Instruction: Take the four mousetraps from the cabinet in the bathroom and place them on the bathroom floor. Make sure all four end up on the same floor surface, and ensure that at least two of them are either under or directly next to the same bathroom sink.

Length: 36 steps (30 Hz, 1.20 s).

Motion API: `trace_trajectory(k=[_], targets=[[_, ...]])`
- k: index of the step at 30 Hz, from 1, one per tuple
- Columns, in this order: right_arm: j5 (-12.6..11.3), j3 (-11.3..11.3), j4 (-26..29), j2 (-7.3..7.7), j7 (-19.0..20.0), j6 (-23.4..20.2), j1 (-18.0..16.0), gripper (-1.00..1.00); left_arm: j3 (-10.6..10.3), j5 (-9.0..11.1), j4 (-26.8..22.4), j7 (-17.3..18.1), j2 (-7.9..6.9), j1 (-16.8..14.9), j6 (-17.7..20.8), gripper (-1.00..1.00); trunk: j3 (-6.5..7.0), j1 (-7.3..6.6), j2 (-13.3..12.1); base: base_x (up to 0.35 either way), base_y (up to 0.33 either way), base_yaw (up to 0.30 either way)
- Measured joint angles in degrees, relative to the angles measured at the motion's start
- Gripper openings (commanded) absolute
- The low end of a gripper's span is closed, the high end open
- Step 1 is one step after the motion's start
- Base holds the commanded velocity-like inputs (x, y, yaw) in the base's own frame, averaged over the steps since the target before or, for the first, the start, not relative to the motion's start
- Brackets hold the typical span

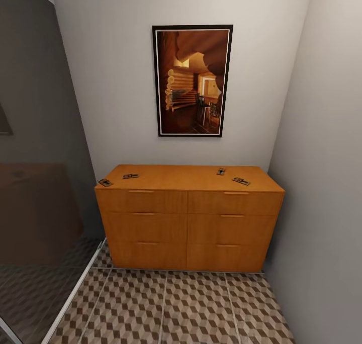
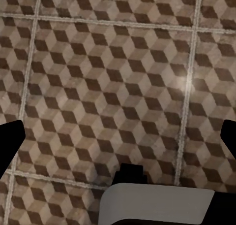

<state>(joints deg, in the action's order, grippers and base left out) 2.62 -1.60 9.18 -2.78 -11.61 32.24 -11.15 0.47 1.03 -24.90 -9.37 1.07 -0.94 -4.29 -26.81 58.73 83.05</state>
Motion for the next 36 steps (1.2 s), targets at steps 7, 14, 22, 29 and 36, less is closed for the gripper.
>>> trace_trajectory(k=[7,14,22,29,36], targets=[[0.00,-0.01,0.00,0.05,-0.02,0.05,0.02,1.00,0.01,0.00,-0.01,0.00,-0.03,0.00,0.00,1.00,0.00,0.00,0.00,0.000,0.000,0.000],[0.06,0.00,0.00,0.08,0.04,0.06,-0.02,1.00,-0.06,0.00,-0.01,0.00,-0.03,0.00,0.00,1.00,0.00,0.00,0.00,0.000,0.000,0.000],[0.02,-0.01,0.00,0.08,0.05,0.05,0.00,1.00,-0.07,0.00,0.03,0.01,-0.03,0.00,0.00,1.00,0.00,0.00,0.00,0.000,0.000,0.000],[0.00,-0.01,0.00,0.07,-0.01,0.05,0.01,1.00,-0.07,0.00,0.07,0.01,-0.03,0.00,0.00,1.00,0.00,0.00,0.00,0.000,0.000,0.000],[0.04,-0.01,0.00,0.07,0.05,0.05,0.01,1.00,-0.04,0.00,0.04,0.00,-0.03,0.00,0.00,1.00,0.00,0.00,0.00,0.000,0.000,0.000]])
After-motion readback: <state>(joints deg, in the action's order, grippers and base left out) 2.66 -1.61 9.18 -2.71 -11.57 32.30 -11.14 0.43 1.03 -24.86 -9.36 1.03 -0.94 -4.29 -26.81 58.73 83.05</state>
